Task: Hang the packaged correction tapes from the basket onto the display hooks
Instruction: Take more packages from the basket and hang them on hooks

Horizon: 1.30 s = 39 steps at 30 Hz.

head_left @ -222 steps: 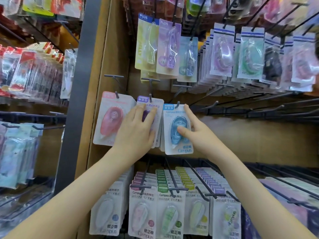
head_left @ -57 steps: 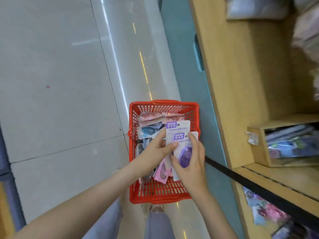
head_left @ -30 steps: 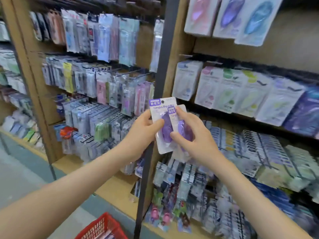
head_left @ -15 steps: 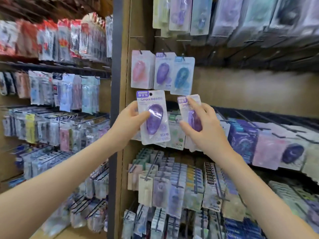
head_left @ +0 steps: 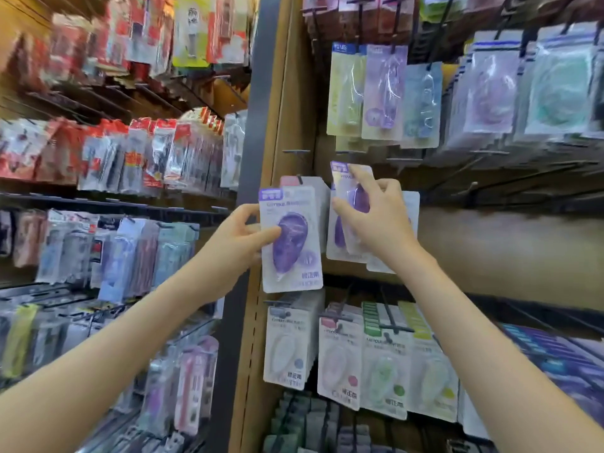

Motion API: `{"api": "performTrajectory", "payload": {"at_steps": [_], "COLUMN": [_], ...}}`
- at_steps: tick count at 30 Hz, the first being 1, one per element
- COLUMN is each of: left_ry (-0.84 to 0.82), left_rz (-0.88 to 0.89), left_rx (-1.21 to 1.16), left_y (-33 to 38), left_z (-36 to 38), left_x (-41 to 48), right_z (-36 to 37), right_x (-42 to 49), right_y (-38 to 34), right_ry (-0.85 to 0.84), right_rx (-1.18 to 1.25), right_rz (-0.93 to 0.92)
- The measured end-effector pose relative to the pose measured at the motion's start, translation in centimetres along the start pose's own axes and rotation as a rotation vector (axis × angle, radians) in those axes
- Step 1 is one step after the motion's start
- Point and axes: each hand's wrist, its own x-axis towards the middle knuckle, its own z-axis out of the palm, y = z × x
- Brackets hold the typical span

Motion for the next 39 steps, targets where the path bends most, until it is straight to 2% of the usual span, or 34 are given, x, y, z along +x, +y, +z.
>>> {"api": "performTrajectory", "payload": {"at_steps": [3, 7, 14, 21, 24, 27, 32, 39], "left_ry": [-0.055, 0.012, 0.036, 0.008, 0.01, 0.034, 0.078, 0.146], "left_rz": [0.016, 0.074, 0.164, 0.27, 0.296, 0.319, 0.339, 0.347], "left_rx": [0.01, -0.001, -0.013, -0.086, -0.109, -0.119, -0.125, -0.147], "left_y": [-0.6, -1.3, -1.5, 0.1, 0.6, 0.7, 0.2, -1.1], "left_z": [-0.9, -1.6, -0.5, 0.9, 0.9, 0.7, 0.4, 0.2], "left_x": [1.4, 2.6, 3.4, 3.7, 3.8, 3.9, 3.9, 4.1], "right_z": [1.0, 0.9, -0.3, -0.8, -0.7, -0.6, -0.8, -1.6], "right_x": [1.0, 0.8, 0.8, 0.8, 0.8, 1.0, 1.1, 1.0], "right_y": [0.6, 0.9, 1.5, 2.4, 2.2, 2.0, 2.5, 2.5], "right_ry": [0.043, 0.084, 0.022, -0.061, -0.032, -0.017, -0.085, -0.131], "right_rx": [-0.114, -0.319, -0.495, -0.333, -0.34, -0.216, 0.034, -0.056], "right_rz": [0.007, -0.066, -0.171, -0.231, -0.204, -0.118, -0.1, -0.148]}}
